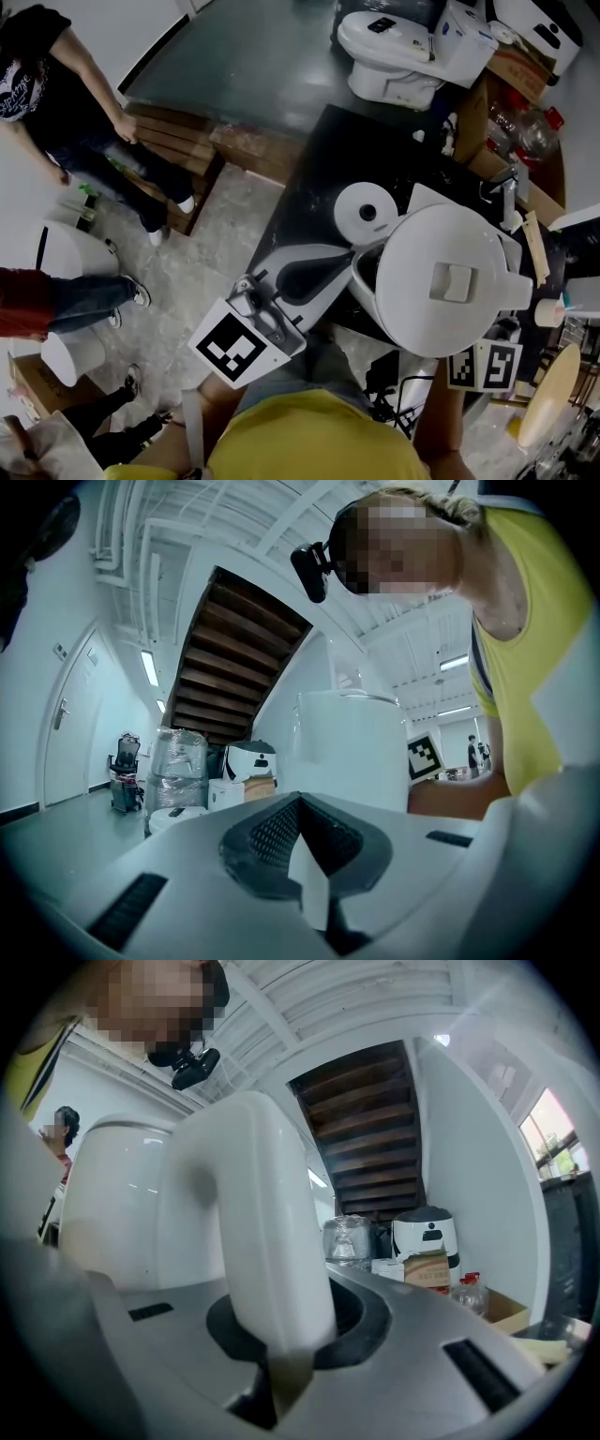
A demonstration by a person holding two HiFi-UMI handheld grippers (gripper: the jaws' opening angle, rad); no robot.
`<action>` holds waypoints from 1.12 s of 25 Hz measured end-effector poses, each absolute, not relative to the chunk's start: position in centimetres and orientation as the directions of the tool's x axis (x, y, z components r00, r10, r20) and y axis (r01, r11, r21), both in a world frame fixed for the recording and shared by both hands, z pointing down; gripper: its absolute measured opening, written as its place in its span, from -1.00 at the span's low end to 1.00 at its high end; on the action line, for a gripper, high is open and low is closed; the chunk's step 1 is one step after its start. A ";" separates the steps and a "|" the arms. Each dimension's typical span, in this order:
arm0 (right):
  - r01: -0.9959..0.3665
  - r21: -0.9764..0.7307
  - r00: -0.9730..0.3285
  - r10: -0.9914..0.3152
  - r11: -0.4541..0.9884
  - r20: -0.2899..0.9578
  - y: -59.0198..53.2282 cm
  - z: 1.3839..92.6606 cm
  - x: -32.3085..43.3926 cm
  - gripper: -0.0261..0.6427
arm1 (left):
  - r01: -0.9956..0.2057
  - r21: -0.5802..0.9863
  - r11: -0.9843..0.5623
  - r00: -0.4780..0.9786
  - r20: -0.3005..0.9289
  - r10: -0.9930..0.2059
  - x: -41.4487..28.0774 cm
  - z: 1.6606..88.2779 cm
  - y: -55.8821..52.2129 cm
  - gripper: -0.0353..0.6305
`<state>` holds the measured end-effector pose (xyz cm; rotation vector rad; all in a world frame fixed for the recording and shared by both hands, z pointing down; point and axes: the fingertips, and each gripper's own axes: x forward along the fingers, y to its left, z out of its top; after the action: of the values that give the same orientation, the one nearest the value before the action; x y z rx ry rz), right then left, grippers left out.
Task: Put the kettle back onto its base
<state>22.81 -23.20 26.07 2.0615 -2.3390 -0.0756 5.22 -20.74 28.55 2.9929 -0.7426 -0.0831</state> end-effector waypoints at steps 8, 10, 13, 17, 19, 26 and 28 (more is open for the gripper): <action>-0.990 0.053 -0.132 -0.991 0.130 -0.033 -26.4 27.0 22.9 -0.76 | -0.480 -0.006 -0.877 0.877 0.037 -0.480 5.2 30.2 -23.4 -0.89; -0.990 0.049 -0.132 -0.991 0.130 -0.038 -27.0 27.4 23.1 -0.76 | -0.480 -0.013 -0.877 0.876 0.048 -0.480 5.4 30.6 -23.9 -0.89; -0.990 0.049 -0.131 -0.991 0.129 -0.042 -27.9 27.7 23.2 -0.76 | -0.479 -0.033 -0.877 0.875 0.065 -0.480 5.6 31.1 -24.8 -0.89; -0.989 0.058 -0.141 -0.990 0.139 -0.019 -28.9 29.3 24.1 -0.76 | -0.492 -0.037 -0.870 0.867 0.069 -0.493 5.8 31.7 -26.1 -0.89; -0.988 0.061 -0.143 -0.990 0.143 -0.008 -29.3 30.1 24.4 -0.76 | -0.499 -0.027 -0.866 0.864 0.062 -0.500 5.9 31.9 -26.8 -0.89; -0.987 0.055 -0.154 -0.988 0.153 -0.019 -31.4 31.0 24.1 -0.76 | -0.523 0.006 -0.852 0.851 0.053 -0.522 5.8 32.8 -28.4 -0.89; -0.986 0.056 -0.158 -0.987 0.156 -0.022 -31.8 31.2 23.9 -0.76 | -0.531 0.018 -0.847 0.847 0.052 -0.529 5.7 33.1 -28.8 -0.89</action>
<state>23.88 -31.85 31.21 2.0259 -2.3739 -0.0885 5.72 -28.80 33.11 2.9886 -0.8582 0.0703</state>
